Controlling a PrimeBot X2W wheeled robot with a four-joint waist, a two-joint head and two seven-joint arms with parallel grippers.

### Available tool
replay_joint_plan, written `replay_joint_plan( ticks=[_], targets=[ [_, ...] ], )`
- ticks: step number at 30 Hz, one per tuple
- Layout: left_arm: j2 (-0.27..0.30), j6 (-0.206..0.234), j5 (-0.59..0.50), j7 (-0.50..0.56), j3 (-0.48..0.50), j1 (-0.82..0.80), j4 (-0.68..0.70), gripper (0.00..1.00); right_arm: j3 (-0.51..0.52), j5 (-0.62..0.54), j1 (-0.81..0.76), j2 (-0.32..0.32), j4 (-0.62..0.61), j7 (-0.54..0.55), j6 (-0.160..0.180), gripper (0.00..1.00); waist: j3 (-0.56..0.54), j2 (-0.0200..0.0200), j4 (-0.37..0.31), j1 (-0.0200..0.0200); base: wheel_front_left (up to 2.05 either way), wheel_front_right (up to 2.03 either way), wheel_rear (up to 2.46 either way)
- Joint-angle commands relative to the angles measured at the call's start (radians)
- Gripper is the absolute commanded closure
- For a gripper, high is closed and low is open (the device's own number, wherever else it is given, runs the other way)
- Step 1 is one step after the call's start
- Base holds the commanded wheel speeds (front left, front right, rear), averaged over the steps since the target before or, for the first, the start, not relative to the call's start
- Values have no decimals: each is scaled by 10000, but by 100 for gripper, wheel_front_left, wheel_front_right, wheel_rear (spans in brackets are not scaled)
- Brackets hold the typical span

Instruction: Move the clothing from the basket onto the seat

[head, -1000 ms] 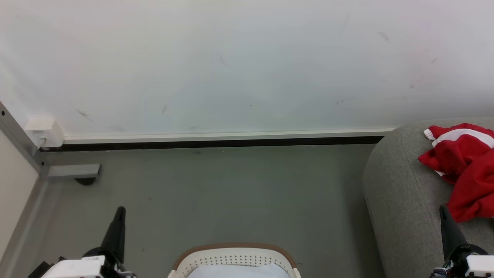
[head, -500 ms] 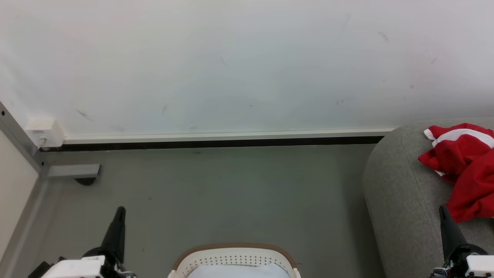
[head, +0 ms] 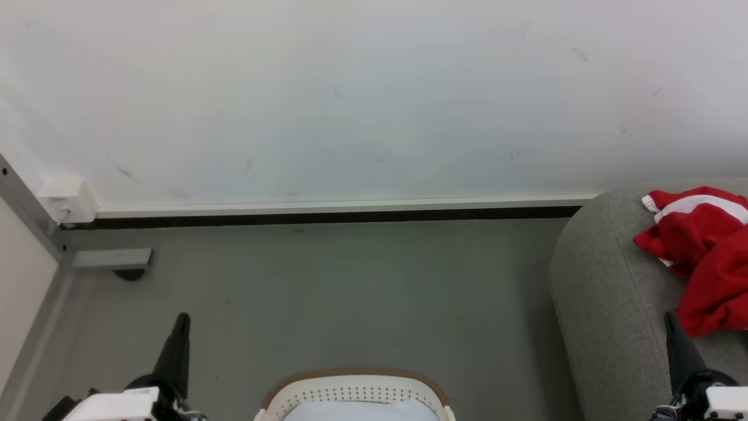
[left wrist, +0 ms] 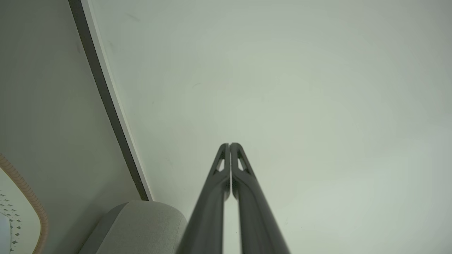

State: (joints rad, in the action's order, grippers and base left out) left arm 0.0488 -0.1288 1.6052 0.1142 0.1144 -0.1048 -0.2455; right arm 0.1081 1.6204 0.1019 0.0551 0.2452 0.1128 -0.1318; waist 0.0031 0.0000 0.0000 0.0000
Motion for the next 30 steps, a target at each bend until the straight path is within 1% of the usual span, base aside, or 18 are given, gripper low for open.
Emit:
replay_joint_plan(
  ticks=[1, 30],
  targets=[
    [13, -48, 141, 33, 18, -84, 3, 100, 44, -67, 117, -10, -20, -17, 21, 100, 0, 0, 0, 0, 0, 0, 0],
    [13, -48, 142, 32, 17, -84, 4, 100, 66, -86, 120, -25, -18, 9, 21, 100, 0, 0, 0, 0, 0, 0, 0]
  ],
)
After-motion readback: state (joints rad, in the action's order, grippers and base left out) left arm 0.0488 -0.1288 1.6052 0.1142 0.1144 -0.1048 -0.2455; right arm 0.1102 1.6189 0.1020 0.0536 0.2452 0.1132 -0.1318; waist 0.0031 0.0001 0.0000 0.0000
